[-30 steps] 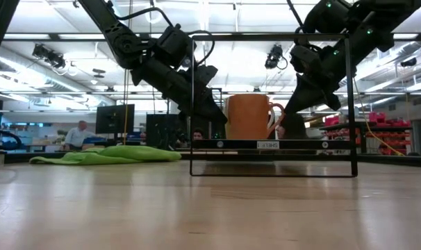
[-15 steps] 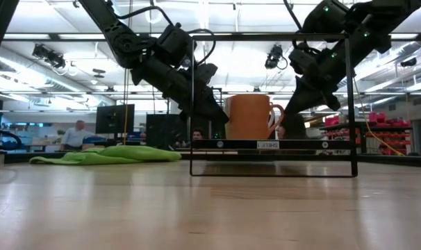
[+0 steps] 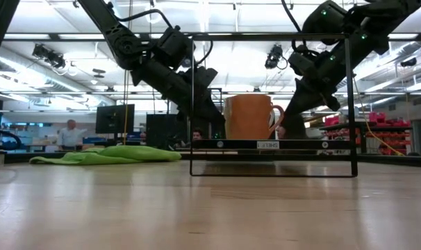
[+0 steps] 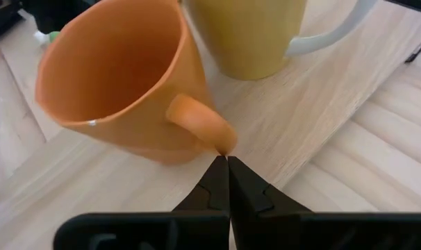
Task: Stack small to large cups/mugs on shelf
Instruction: Put the orange mug on the shelf
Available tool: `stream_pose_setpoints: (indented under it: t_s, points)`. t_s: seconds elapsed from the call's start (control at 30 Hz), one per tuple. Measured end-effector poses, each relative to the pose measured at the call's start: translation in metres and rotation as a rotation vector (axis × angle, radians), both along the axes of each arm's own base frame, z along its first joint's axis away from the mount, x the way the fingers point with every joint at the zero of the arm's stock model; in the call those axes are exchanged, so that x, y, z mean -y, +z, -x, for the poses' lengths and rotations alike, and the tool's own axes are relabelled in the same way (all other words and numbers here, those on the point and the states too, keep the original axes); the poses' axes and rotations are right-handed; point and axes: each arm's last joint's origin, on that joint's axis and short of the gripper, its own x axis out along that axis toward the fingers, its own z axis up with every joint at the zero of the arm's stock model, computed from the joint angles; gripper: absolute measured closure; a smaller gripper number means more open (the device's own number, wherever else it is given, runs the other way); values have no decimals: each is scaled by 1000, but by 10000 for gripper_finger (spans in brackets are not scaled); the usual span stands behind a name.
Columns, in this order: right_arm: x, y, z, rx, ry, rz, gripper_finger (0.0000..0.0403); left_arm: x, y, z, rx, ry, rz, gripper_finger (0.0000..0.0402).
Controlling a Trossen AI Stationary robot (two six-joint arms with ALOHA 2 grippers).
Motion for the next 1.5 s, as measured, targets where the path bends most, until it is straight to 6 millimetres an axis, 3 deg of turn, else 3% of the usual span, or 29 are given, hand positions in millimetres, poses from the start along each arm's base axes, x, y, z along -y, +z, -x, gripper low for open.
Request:
stream_pose_setpoints:
  t_s: [1.03, 1.5]
  points:
    - [13, 1, 3, -13, -49, 53, 403, 5, 0, -2, 12, -4, 24, 383]
    - [1, 2, -1, 11, 18, 28, 403, 6, 2, -3, 33, -20, 25, 380]
